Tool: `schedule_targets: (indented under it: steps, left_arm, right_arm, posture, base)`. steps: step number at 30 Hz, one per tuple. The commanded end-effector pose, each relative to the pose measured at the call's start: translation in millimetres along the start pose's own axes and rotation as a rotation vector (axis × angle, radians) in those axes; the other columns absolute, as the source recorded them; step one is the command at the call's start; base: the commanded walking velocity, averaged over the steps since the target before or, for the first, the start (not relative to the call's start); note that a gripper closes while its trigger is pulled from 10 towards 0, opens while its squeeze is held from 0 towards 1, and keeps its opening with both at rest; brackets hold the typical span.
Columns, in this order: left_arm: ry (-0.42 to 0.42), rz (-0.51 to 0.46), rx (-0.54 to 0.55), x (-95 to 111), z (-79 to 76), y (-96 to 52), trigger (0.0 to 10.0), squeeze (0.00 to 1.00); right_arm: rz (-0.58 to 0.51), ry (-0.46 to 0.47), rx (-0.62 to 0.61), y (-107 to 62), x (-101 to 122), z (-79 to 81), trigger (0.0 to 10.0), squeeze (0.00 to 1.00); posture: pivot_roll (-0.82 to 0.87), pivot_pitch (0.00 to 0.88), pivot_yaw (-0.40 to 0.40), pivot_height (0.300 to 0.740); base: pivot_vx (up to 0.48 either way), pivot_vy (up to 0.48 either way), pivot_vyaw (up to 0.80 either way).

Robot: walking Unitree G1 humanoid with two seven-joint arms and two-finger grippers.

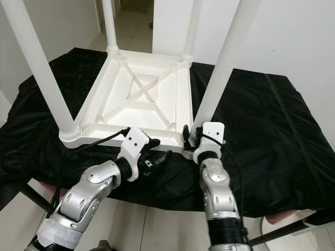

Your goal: Building children table

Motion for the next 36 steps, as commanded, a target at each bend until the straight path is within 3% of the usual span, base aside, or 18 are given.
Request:
schedule_targets:
  steps: [1, 4, 6, 13, 19, 28, 29, 30, 32, 33, 36]
  left_arm:
    - [-0.003, -0.018, 0.007, 5, 1.0, 0.6, 10.0, 0.00]
    - [-0.001, -0.014, 0.001, 5, 0.7, 0.8, 10.0, 0.00]
    - [0.001, -0.007, -0.006, 4, 0.7, 1.0, 10.0, 0.00]
    - [0.007, -0.007, -0.004, 7, 3.5, 1.7, 10.0, 0.00]
    - [0.008, -0.011, -0.005, 9, 3.4, 1.7, 10.0, 0.00]
    - [0.008, -0.007, -0.009, 8, 3.0, 0.0, 10.0, 0.00]
    - [0.008, -0.001, -0.012, 7, 2.5, -0.8, 10.0, 0.00]
    - [0.010, 0.010, -0.015, 3, 1.9, -1.6, 10.0, 0.00]
    - [0.011, 0.019, -0.018, 1, 1.4, -2.1, 10.0, 0.00]
    - [0.011, 0.026, -0.023, -1, 0.5, -2.7, 10.0, 0.00]
    - [0.012, 0.031, -0.033, -2, -1.0, -3.0, 10.0, 0.00]
  right_arm:
    - [0.003, 0.007, 0.062, 1.1, -3, -5.2, 10.0, 0.00]
    - [-0.013, -0.002, 0.158, 2.6, 0, -1.6, 10.0, 0.00]
    - [-0.033, 0.005, 0.305, 3.2, 6, 6.0, 10.0, 0.00]
    - [-0.056, -0.017, 0.495, 4.7, 11, 17.6, 10.0, 0.00]
    - [-0.032, -0.056, 0.580, 9.2, 4, 21.4, 10.0, 0.00]
    - [-0.010, -0.052, 0.603, 11.5, -4, 16.7, 10.0, 0.00]
    - [-0.001, -0.052, 0.605, 10.9, -6, 15.5, 8.1, 0.00]
    - [0.013, -0.049, 0.600, 10.2, -10, 14.1, 3.8, 0.00]
    - [0.020, -0.047, 0.599, 9.9, -13, 13.2, 3.8, 0.00]
    - [0.023, -0.038, 0.600, 9.1, -14, 13.0, 0.0, 0.00]
    - [0.018, -0.031, 0.605, 7.3, -16, 13.7, 0.0, 0.00]
  posture:
    - [0.04, 0.000, -0.054, 0.740]
    - [0.03, 0.000, -0.047, 0.740]
    - [0.03, 0.000, -0.042, 0.740]
    - [0.03, 0.000, -0.031, 0.740]
    - [0.05, 0.000, -0.030, 0.740]
    - [0.05, 0.000, -0.027, 0.740]
    - [0.05, 0.000, -0.024, 0.740]
    - [0.05, 0.000, -0.021, 0.740]
    - [0.05, 0.000, -0.021, 0.740]
    - [0.05, 0.000, -0.016, 0.740]
    - [0.05, 0.000, -0.015, 0.740]
  base:
    - [0.000, 0.000, 0.00]
    - [0.000, 0.000, 0.00]
    - [0.000, 0.000, 0.00]
    - [0.000, 0.000, 0.00]
    - [0.000, 0.000, 0.00]
    - [0.000, 0.000, 0.00]
    - [0.000, 0.000, 0.00]
    - [0.000, 0.000, 0.00]
    - [0.000, 0.000, 0.00]
    - [0.000, 0.000, 0.00]
    - [0.000, 0.000, 0.00]
Point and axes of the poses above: a point about 5 cm out from each wrist's last joint towards the gripper, its own y axis pointing out of the wrist towards the gripper, its own x axis along the axis of the wrist's last joint, z = x × y, the point moved 4 cm from there along y, pointing out of the wrist towards the gripper, and after that the axes turned 3 degrees about -y, right-handed, at the moved point
